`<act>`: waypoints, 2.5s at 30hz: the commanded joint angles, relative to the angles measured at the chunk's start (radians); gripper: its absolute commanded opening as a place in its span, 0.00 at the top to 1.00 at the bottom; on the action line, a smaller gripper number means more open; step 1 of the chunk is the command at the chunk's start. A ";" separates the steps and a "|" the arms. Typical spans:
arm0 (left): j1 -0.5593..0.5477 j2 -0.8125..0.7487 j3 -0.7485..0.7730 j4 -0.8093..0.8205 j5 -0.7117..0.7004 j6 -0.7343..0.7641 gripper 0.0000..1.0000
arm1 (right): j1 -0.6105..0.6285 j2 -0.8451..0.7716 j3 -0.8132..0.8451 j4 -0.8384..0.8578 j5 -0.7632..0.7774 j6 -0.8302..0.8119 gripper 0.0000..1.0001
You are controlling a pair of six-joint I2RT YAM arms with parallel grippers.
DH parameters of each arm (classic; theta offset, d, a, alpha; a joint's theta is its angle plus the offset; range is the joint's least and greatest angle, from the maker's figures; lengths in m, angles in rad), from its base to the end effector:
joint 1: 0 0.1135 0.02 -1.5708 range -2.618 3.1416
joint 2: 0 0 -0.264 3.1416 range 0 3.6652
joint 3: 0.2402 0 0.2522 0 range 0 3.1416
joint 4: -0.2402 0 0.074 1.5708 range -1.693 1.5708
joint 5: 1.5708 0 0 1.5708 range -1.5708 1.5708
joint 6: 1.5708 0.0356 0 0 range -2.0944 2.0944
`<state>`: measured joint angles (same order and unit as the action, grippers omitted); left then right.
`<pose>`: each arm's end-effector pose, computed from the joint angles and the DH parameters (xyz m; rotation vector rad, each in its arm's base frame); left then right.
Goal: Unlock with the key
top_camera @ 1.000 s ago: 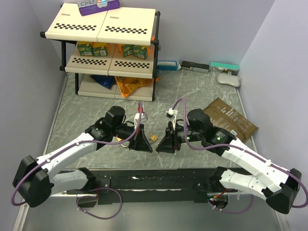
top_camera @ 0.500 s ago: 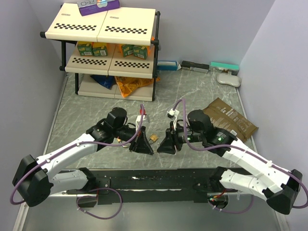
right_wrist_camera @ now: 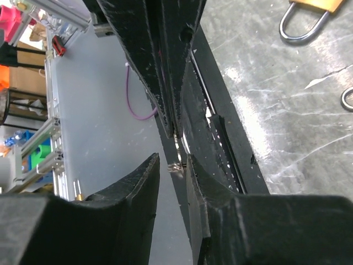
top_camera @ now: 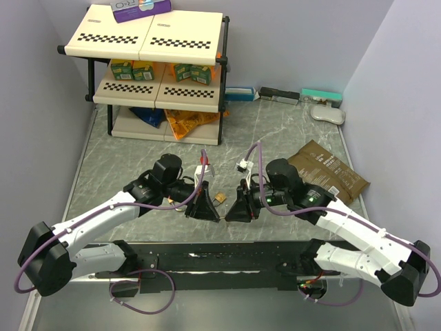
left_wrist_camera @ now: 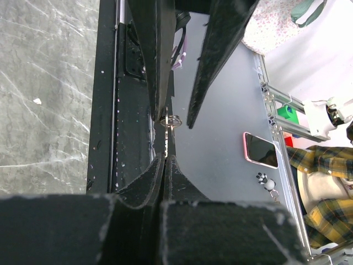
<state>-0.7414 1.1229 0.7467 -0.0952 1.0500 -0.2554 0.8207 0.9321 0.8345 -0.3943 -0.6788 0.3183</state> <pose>0.1541 -0.1830 0.2756 1.2114 1.8329 -1.6599 0.1213 0.1630 0.3133 -0.9965 2.0139 1.3633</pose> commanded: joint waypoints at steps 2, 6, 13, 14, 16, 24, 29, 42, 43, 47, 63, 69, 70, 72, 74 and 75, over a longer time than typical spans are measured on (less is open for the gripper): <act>-0.007 -0.023 0.029 0.025 0.021 0.018 0.99 | 0.012 -0.006 -0.028 0.067 -0.033 0.022 0.72; -0.007 -0.020 0.029 0.025 0.018 0.018 0.99 | 0.012 -0.001 -0.031 0.084 -0.031 0.030 0.82; -0.013 -0.018 0.031 0.015 0.005 0.024 0.99 | 0.012 -0.012 -0.058 0.138 -0.019 0.057 1.00; -0.013 -0.017 0.031 0.014 -0.001 0.024 0.99 | 0.012 -0.015 -0.061 0.147 -0.018 0.061 1.00; -0.013 -0.018 0.039 0.006 -0.025 0.028 0.99 | 0.012 -0.025 -0.071 0.155 0.010 0.070 1.00; 0.088 -0.112 0.036 -0.064 -0.469 -0.047 0.01 | -0.034 -0.105 -0.120 0.152 0.252 0.111 1.00; 0.175 -0.236 -0.113 -0.176 -1.085 -0.368 0.01 | -0.118 -0.199 -0.175 0.180 0.352 0.197 1.00; 0.350 -0.192 -0.322 -0.063 -1.188 -0.502 0.01 | -0.118 -0.352 -0.221 0.127 0.363 0.215 1.00; 0.355 -0.174 -0.319 -0.045 -1.185 -0.499 0.01 | -0.117 -0.369 -0.224 0.121 0.360 0.215 1.00; 0.359 -0.050 -0.319 0.020 -1.176 -0.487 0.01 | -0.117 -0.394 -0.222 0.088 0.369 0.194 1.00; 0.356 0.233 -0.222 0.239 -1.061 -0.450 0.01 | -0.117 -0.366 -0.224 0.091 0.374 0.200 1.00; 0.309 0.331 -0.143 0.319 -0.967 -0.450 0.01 | -0.115 -0.361 -0.221 0.068 0.390 0.200 1.00; 0.275 0.350 -0.135 0.327 -0.963 -0.450 0.00 | -0.117 -0.361 -0.222 0.068 0.393 0.202 1.00; 0.237 0.362 -0.104 0.334 -0.979 -0.437 0.01 | -0.117 -0.363 -0.229 0.066 0.394 0.206 1.00; 0.194 0.359 -0.078 0.299 -1.027 -0.418 0.01 | -0.115 -0.366 -0.232 0.064 0.395 0.208 1.00; 0.189 0.350 -0.057 0.279 -1.047 -0.412 0.01 | -0.115 -0.366 -0.232 0.060 0.395 0.209 1.00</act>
<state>-0.4961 1.4830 0.6170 0.1890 0.0288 -0.7036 0.7040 0.5735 0.6128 -0.3305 -0.2985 0.5087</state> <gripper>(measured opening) 0.995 0.016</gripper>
